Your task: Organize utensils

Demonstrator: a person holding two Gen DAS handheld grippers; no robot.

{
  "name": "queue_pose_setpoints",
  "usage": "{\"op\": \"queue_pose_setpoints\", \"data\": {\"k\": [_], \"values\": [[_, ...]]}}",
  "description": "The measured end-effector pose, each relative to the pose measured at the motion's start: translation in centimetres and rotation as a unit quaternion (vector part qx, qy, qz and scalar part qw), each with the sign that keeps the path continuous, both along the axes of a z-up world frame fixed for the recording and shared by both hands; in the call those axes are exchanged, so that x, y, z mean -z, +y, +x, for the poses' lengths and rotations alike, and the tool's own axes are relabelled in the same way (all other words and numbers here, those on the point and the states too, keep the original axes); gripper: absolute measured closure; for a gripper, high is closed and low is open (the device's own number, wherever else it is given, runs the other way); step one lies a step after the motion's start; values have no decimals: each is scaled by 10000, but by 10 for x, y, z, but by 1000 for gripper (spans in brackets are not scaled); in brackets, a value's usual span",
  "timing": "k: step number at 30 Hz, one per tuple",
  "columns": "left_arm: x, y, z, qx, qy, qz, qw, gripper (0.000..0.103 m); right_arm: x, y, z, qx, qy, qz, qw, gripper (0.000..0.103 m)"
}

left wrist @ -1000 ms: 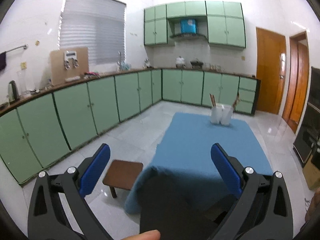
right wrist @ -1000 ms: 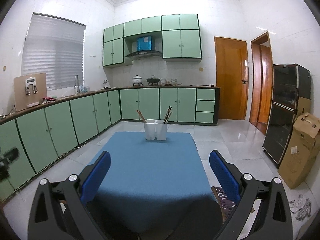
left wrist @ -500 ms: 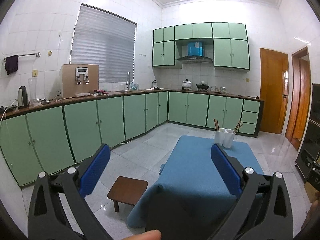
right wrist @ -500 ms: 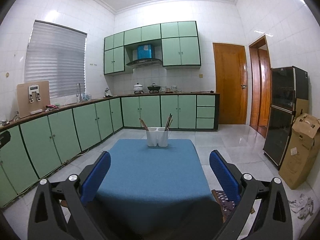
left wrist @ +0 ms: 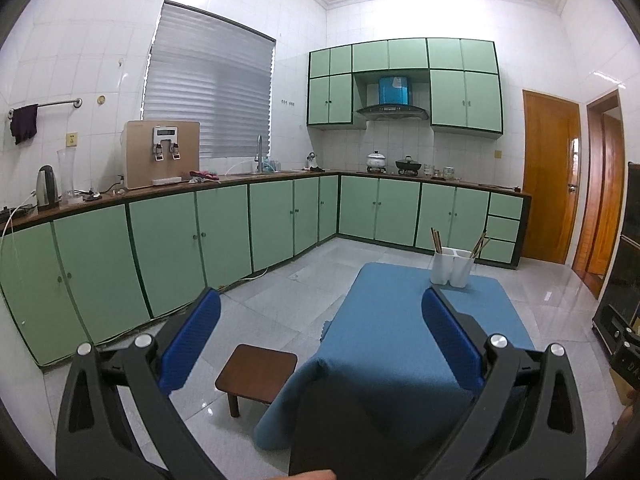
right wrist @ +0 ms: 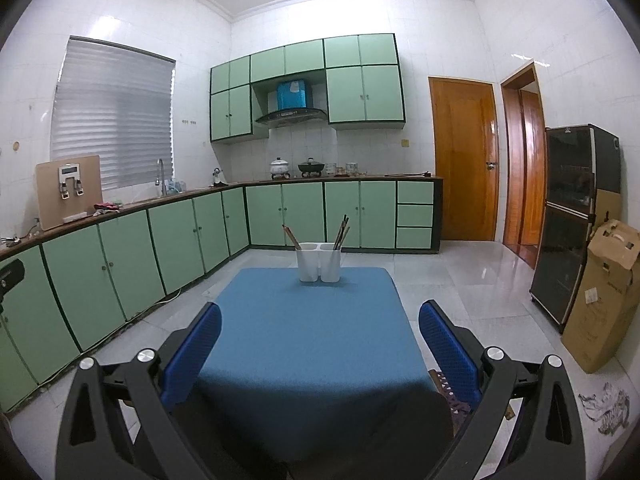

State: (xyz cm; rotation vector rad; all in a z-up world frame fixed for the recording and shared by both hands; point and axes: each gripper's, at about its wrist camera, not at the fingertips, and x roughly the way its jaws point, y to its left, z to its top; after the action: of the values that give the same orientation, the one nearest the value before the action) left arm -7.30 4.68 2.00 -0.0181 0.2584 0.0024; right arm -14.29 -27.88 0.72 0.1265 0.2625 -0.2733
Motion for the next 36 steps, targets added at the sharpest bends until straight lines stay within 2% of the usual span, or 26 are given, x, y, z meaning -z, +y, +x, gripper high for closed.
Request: {"op": "queue_pose_setpoints", "data": {"k": [36], "values": [[7, -5, -1, 8, -17, 68, 10000, 5, 9, -3, -6, 99, -6, 159, 9998, 6]]}}
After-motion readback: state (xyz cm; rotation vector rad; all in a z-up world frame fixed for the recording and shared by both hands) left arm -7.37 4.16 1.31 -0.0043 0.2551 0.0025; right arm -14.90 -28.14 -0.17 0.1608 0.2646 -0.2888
